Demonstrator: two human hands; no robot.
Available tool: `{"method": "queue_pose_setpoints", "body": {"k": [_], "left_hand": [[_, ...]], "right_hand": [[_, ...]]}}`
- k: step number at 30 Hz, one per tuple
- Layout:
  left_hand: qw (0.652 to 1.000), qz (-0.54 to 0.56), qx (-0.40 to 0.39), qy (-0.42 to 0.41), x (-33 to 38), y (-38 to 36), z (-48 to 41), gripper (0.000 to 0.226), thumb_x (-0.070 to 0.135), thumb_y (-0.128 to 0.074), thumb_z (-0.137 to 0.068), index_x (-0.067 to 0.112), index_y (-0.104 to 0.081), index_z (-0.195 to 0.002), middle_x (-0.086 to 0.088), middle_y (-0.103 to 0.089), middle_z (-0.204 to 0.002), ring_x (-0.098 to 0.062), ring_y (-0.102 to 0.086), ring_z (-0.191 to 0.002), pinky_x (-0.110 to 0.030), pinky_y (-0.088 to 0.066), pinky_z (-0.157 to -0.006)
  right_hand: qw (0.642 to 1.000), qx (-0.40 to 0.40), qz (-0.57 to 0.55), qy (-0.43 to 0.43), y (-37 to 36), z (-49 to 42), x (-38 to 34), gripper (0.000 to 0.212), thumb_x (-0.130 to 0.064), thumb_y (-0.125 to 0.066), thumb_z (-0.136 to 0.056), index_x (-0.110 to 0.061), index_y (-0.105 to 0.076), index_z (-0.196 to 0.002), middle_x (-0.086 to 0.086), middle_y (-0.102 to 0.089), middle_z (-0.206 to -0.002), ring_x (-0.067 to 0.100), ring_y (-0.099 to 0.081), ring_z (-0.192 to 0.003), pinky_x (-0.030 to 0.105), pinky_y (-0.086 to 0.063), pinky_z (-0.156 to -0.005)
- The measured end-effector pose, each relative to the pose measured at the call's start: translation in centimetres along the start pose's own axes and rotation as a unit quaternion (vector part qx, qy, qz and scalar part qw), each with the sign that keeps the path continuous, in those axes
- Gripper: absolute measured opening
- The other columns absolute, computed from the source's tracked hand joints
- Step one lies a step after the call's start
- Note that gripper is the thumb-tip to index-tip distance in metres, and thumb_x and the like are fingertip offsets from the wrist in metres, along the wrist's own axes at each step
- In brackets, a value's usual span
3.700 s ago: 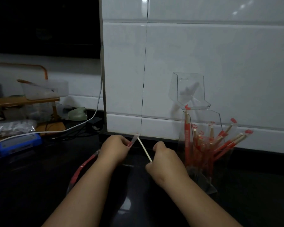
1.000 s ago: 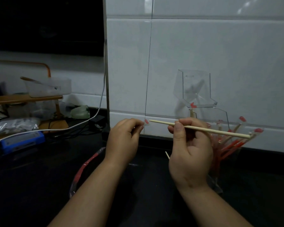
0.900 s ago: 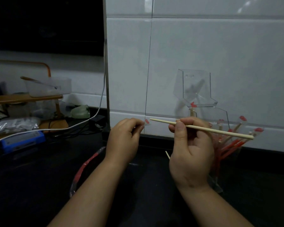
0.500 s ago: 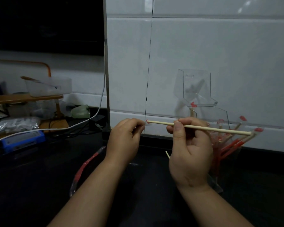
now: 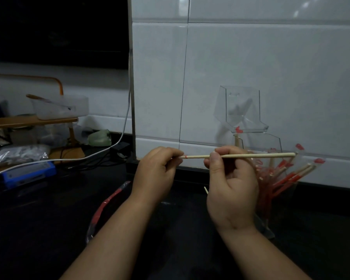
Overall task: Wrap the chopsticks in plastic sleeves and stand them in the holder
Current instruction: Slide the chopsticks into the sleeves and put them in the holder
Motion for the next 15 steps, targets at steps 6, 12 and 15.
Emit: {"method": "queue_pose_setpoints", "body": {"k": [6, 12, 15], "left_hand": [[1.0, 0.006, 0.0, -0.007, 0.11, -0.01, 0.03, 0.012, 0.011, -0.075, -0.085, 0.019, -0.076, -0.095, 0.008, -0.068, -0.086, -0.001, -0.053, -0.077, -0.005, -0.038, -0.071], [0.998, -0.005, 0.004, -0.067, 0.79, 0.02, 0.11, 0.013, 0.02, -0.072, -0.082, 0.017, -0.076, -0.094, 0.005, -0.07, -0.085, -0.007, -0.059, -0.08, -0.016, -0.044, -0.071], [0.998, -0.014, 0.012, -0.057, 0.49, 0.07, -0.01, 0.01, 0.016, -0.074, -0.083, 0.016, -0.075, -0.092, 0.004, -0.07, -0.085, -0.009, -0.06, -0.08, -0.019, -0.045, -0.071]], "right_hand": [[1.0, -0.008, -0.01, -0.008, -0.14, 0.08, 0.05, 0.006, -0.027, -0.058, -0.092, -0.032, -0.06, -0.093, -0.007, -0.064, -0.09, 0.022, -0.068, -0.087, 0.045, -0.056, -0.078], [0.998, -0.056, 0.031, -0.03, -0.71, 0.09, 0.69, 0.012, -0.016, -0.069, -0.09, -0.027, -0.066, -0.089, -0.01, -0.066, -0.087, 0.003, -0.063, -0.086, 0.012, -0.046, -0.077], [0.998, -0.035, 0.006, -0.05, -0.61, 0.29, 0.57, 0.012, -0.041, -0.062, -0.091, -0.032, -0.06, -0.098, -0.004, -0.062, -0.089, 0.011, -0.059, -0.078, 0.019, -0.046, -0.072]]}}
Point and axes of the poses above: each hand's wrist, its own z-axis away from the middle knuckle, its own y-axis out of the back of the hand, x = y × z, the point moved 5 cm from there along -z, towards the middle knuckle
